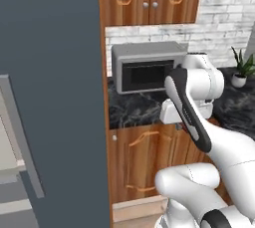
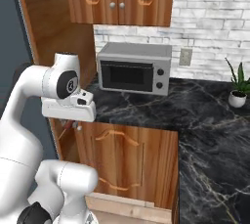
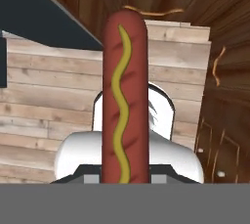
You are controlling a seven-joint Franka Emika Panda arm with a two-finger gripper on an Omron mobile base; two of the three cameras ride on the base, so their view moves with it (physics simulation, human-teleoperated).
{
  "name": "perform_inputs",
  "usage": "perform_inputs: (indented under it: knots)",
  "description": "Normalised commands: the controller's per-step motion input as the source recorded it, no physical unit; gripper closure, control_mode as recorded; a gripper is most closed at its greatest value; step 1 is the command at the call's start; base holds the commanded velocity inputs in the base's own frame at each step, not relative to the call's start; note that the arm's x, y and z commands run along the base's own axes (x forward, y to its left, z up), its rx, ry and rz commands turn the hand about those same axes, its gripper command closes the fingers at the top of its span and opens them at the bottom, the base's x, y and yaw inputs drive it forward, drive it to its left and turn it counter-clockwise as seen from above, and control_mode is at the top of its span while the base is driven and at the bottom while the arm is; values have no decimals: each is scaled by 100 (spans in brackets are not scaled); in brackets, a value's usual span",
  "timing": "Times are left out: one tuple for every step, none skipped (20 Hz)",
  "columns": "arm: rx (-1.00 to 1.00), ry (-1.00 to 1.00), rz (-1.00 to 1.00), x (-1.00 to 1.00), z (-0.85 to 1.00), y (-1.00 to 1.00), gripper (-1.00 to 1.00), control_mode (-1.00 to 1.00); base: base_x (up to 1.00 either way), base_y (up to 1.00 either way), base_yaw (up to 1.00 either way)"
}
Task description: Store the hot dog in the freezer for long-term storage. Close the freezer door after placing the cooked food.
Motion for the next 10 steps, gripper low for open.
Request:
perform_inputs:
  knots:
    - [0, 0, 0, 0, 0, 0, 100, 100, -55, 36, 0]
    - [0, 0, 0, 0, 0, 0, 100, 100, -54, 36, 0]
    - [0, 0, 0, 0, 0, 0, 100, 100, -53, 39, 0]
    - [0, 0, 0, 0, 0, 0, 100, 100, -51, 39, 0]
    - [0, 0, 0, 0, 0, 0, 100, 100, -49, 41, 0]
    - [0, 0, 0, 0, 0, 0, 100, 100, -47, 50, 0]
    - [0, 0, 0, 0, 0, 0, 100, 100, -44, 58, 0]
    - [0, 0, 0, 0, 0, 0, 100, 100, -39, 64, 0]
    - [0, 0, 0, 0, 0, 0, 100, 100, -37, 71, 0]
    - [0, 0, 0, 0, 0, 0, 100, 100, -34, 76, 0]
